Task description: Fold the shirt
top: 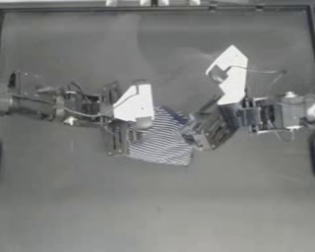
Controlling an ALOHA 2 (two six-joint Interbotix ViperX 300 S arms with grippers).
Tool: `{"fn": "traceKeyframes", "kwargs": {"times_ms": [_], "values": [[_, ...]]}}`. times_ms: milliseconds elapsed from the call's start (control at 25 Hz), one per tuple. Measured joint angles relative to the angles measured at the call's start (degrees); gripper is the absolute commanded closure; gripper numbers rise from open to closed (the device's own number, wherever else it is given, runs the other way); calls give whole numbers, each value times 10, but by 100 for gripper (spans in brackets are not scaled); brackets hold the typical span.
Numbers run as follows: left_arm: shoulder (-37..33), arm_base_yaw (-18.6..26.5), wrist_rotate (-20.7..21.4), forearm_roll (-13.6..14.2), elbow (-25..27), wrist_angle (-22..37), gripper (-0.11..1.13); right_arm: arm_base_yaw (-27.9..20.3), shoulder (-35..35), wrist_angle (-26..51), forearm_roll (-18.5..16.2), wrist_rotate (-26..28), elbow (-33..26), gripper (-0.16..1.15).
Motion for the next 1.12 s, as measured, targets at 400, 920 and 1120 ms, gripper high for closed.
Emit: {"fn": "traceKeyframes", "kwargs": {"times_ms": [400, 920, 1120], "values": [[0, 4, 4, 2, 4, -16, 19, 10, 52, -33, -9, -39, -1, 0], [31, 15, 11, 3, 4, -37, 20, 13, 103, -61, -22, -39, -1, 1], [43, 16, 11, 3, 4, -47, 20, 13, 118, -62, -23, -39, 4, 1]]}}
